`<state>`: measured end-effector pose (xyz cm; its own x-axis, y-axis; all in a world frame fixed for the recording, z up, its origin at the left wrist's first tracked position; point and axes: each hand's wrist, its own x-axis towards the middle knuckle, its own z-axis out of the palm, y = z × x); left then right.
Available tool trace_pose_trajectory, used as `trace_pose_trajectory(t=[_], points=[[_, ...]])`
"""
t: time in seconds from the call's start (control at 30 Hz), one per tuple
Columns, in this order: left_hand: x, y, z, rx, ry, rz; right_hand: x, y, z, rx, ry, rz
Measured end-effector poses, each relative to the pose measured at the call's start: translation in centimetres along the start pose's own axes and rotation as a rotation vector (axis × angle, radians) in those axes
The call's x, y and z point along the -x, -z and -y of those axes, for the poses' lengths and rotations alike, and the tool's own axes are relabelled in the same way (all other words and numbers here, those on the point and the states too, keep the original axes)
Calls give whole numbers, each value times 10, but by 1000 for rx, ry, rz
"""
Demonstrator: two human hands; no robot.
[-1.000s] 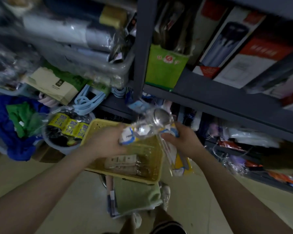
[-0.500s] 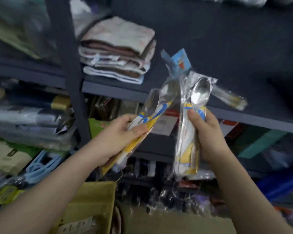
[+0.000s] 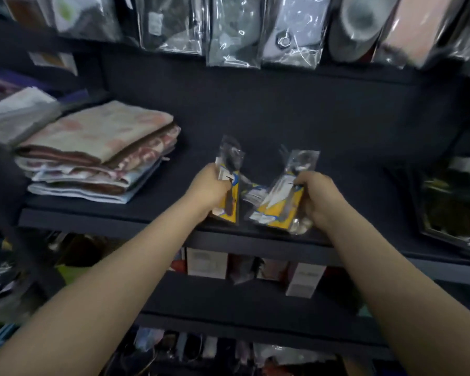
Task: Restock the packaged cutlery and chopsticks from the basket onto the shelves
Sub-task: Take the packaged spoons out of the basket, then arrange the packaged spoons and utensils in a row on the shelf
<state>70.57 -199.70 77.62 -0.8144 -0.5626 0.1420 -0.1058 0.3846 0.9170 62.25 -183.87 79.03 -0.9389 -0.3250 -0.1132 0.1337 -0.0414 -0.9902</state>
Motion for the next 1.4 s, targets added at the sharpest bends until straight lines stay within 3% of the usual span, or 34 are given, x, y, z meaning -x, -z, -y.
trace_pose_trajectory(t=[0.1, 0.27, 0.37, 0.47, 0.7, 0.8, 0.87, 0.93, 1.0, 1.1, 1.2, 1.3, 1.4], points=[[-11, -14, 4, -125, -40, 9, -25, -6, -1, 28, 4, 37], [-26, -24, 5, -107, 16, -21, -56, -12, -10, 277, 52, 184], [-35, -32, 0, -123, 42, -58, -66, -4, -15, 686, 189, 252], [-47, -35, 2, -116, 49, -103, -60, 5, -18, 1051, 348, 188], [-42, -7, 17, 13, 6, -73, -28, 8, -37, 1160, 424, 401], [-16, 19, 28, -72, -176, -146, -33, -7, -38, 1180, 427, 311], [18, 41, 36, -110, -345, -154, -32, -20, -41, 1285, 470, 159], [56, 67, 49, -233, -478, -207, -18, -38, -46, 1322, 619, -58], [90, 96, 73, -395, -537, -238, 11, -65, -50, 1156, 878, -129], [134, 139, 123, -501, -423, -124, 64, -119, -68, 837, 1147, 196], [172, 182, 185, -537, -186, 5, 111, -178, -113, 851, 1164, 543], [214, 225, 250, -534, 64, 76, 147, -233, -176, 1043, 931, 858], [258, 266, 307, -497, 266, 48, 166, -279, -258, 1172, 630, 1128]])
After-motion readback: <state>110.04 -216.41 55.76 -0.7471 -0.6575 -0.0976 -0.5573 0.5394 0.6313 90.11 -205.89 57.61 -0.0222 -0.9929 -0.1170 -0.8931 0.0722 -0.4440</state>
